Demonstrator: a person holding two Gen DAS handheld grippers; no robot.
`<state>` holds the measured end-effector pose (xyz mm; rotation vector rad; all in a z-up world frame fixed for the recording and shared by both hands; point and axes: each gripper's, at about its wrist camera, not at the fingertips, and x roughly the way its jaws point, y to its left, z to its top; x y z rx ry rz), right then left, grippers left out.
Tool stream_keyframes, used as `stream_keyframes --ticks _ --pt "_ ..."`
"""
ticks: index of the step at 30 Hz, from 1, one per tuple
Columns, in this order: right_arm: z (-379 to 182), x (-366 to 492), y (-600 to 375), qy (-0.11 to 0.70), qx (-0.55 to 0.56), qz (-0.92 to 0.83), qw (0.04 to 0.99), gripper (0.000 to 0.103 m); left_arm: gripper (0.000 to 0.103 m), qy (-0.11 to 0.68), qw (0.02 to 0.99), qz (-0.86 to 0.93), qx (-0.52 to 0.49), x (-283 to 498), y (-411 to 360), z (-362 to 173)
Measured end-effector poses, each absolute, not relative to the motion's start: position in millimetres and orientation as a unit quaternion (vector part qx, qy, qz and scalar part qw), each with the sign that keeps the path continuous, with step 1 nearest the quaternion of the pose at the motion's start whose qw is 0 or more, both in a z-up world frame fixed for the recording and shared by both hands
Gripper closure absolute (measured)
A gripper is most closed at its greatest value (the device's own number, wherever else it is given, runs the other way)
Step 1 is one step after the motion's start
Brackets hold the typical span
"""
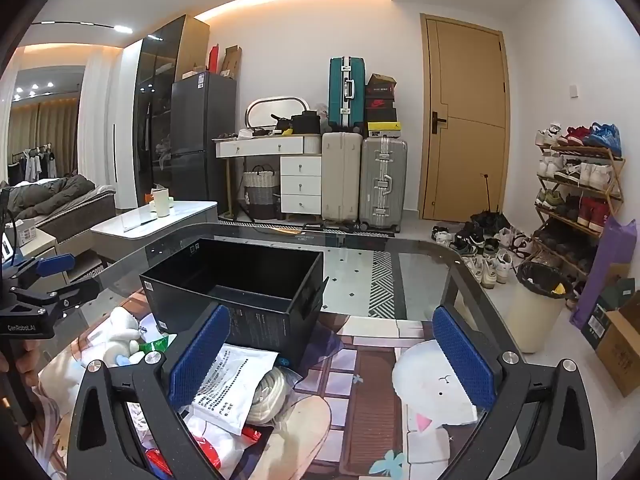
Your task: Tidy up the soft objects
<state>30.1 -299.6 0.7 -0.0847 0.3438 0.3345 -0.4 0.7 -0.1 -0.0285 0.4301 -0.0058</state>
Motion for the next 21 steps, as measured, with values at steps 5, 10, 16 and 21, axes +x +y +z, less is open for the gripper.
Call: stream_keyframes --ticks 5,10,16,21 --pt "-0.2 34.1 -297.6 0.175 -0.047 0.171 0.968 0.000 0.000 0.216 0.976 -0.004 -0.011 -0.2 0.6 -0.2" --pt "1.4 35.3 -298.8 0.171 -0.046 0.171 0.969 0.000 0.000 0.215 0.977 -0.007 -0.008 -1.3 4.9 0.2" --pt "-0.1 28.3 -296.2 0.168 -0.050 0.177 0.968 0.000 0.000 0.205 0.979 -0.004 -0.007 -8.6 0.2 4.1" --pt "-0.7 27.5 -294.5 0.163 -0.053 0.177 0.969 0.000 0.000 0.204 0.979 -0.010 -0.004 -7.4 -3.3 2.8"
